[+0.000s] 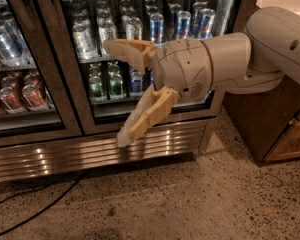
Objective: Open right fridge door
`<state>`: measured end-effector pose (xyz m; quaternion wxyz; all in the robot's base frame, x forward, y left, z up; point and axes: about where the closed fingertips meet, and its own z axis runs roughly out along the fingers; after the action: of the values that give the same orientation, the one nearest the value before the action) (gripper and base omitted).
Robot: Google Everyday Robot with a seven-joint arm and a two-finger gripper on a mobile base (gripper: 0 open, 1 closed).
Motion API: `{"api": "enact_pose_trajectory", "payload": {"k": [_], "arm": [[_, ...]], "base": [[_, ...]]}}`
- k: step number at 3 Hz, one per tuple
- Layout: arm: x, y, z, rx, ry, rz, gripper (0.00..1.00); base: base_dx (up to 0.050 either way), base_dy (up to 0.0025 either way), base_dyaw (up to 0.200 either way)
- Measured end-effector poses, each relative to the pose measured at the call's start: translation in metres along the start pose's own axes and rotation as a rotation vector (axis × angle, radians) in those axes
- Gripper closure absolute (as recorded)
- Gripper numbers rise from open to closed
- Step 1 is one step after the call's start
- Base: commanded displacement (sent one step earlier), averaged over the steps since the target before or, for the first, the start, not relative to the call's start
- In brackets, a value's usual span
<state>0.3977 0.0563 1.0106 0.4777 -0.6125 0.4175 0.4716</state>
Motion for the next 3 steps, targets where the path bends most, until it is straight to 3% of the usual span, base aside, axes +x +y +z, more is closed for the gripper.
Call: {"api": "enact_pose_trajectory", "payload": {"k": [2, 3], "arm": [[0.0049, -0.0072, -0.0108, 0.083, 0.037, 0.041, 0.0], [0.0049, -0.0072, -0.0108, 0.083, 0.037, 0.041, 0.0]], "base": [[0.0, 0.0, 0.0], [0.035, 0.00248, 0.142]]}}
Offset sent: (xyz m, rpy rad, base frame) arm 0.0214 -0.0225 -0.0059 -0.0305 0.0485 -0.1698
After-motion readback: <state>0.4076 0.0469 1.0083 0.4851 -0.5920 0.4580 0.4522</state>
